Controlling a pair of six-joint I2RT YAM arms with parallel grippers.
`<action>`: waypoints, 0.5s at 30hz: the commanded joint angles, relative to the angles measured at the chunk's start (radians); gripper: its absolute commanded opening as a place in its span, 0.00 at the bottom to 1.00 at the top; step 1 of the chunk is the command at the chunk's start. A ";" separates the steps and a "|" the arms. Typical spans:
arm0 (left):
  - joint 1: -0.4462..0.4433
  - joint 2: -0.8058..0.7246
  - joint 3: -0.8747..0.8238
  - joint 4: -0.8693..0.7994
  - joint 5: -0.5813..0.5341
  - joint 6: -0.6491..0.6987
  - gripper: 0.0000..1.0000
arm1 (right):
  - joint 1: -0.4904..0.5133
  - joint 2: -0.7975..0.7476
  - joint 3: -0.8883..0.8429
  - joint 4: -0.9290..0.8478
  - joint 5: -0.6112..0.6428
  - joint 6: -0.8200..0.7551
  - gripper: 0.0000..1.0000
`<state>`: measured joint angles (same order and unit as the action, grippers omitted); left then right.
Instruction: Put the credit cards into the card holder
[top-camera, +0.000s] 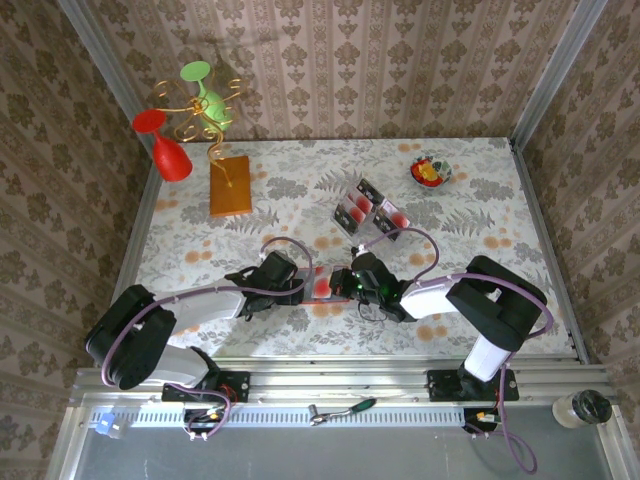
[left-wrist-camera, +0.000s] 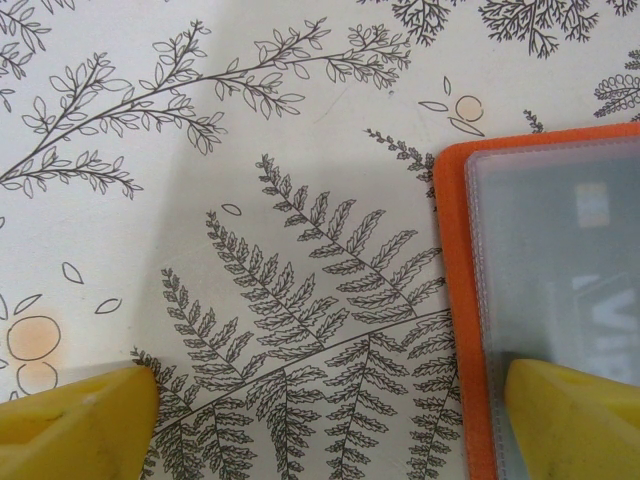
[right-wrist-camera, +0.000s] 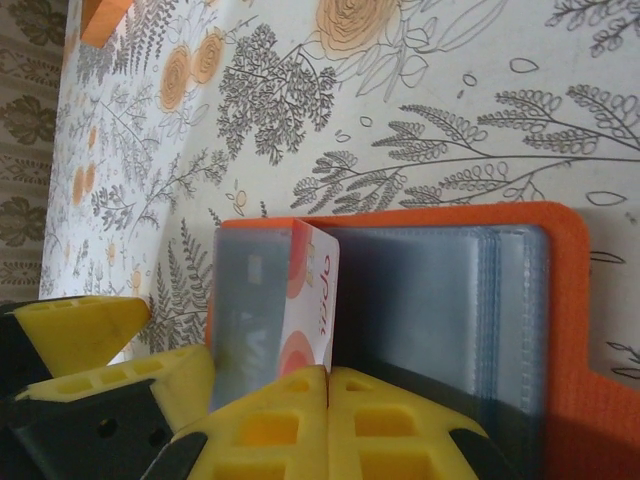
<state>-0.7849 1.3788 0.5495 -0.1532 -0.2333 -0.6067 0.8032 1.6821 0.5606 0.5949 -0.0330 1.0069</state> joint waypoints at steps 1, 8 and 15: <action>-0.004 -0.021 -0.011 -0.036 -0.011 -0.011 0.91 | 0.007 -0.008 -0.026 -0.058 0.014 0.005 0.00; -0.004 -0.021 -0.011 -0.035 -0.011 -0.011 0.91 | 0.008 -0.006 -0.029 -0.071 0.004 0.005 0.00; -0.004 -0.022 -0.011 -0.035 -0.011 -0.013 0.91 | 0.008 0.013 -0.020 -0.076 -0.009 0.008 0.00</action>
<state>-0.7849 1.3788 0.5495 -0.1532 -0.2333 -0.6067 0.8032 1.6821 0.5514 0.5941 -0.0368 1.0073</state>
